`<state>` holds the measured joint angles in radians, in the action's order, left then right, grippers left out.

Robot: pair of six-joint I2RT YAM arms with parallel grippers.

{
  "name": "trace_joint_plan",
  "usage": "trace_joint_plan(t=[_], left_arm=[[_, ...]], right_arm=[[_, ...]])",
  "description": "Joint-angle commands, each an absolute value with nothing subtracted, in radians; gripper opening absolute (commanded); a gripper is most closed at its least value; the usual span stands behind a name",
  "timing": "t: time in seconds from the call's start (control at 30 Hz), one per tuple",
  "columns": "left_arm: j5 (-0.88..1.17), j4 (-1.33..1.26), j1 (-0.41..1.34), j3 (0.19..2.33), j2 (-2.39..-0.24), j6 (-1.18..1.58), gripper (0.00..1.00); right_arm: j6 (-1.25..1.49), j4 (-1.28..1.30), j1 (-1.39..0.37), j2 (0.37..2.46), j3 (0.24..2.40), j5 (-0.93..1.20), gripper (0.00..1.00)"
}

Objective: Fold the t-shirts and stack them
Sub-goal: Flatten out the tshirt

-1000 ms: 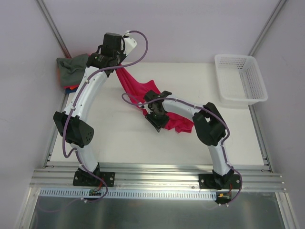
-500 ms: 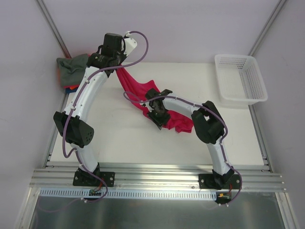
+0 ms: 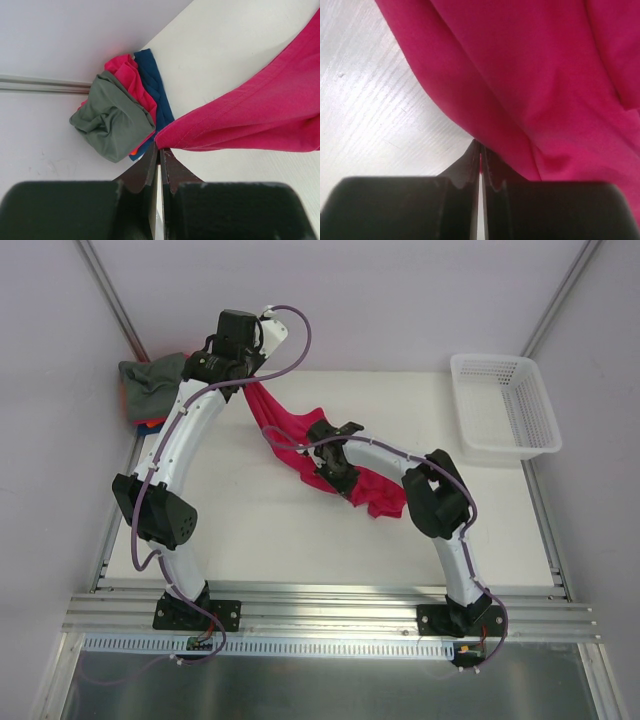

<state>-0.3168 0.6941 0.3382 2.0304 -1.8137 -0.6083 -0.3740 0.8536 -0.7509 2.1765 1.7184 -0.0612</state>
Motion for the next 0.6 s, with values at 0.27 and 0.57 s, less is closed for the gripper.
trace_joint_plan(t=[0.27,0.57], left_arm=[[-0.299,0.684,0.327,2.074,-1.827,-0.575,0.0],[-0.31,0.684,0.314,2.086,-1.856,-0.577,0.0]], right_arm=[[-0.405,0.939,-0.758,2.033,1.827,-0.175,0.01],[-0.492,0.894,-0.732,1.766,1.841,-0.265,0.01]])
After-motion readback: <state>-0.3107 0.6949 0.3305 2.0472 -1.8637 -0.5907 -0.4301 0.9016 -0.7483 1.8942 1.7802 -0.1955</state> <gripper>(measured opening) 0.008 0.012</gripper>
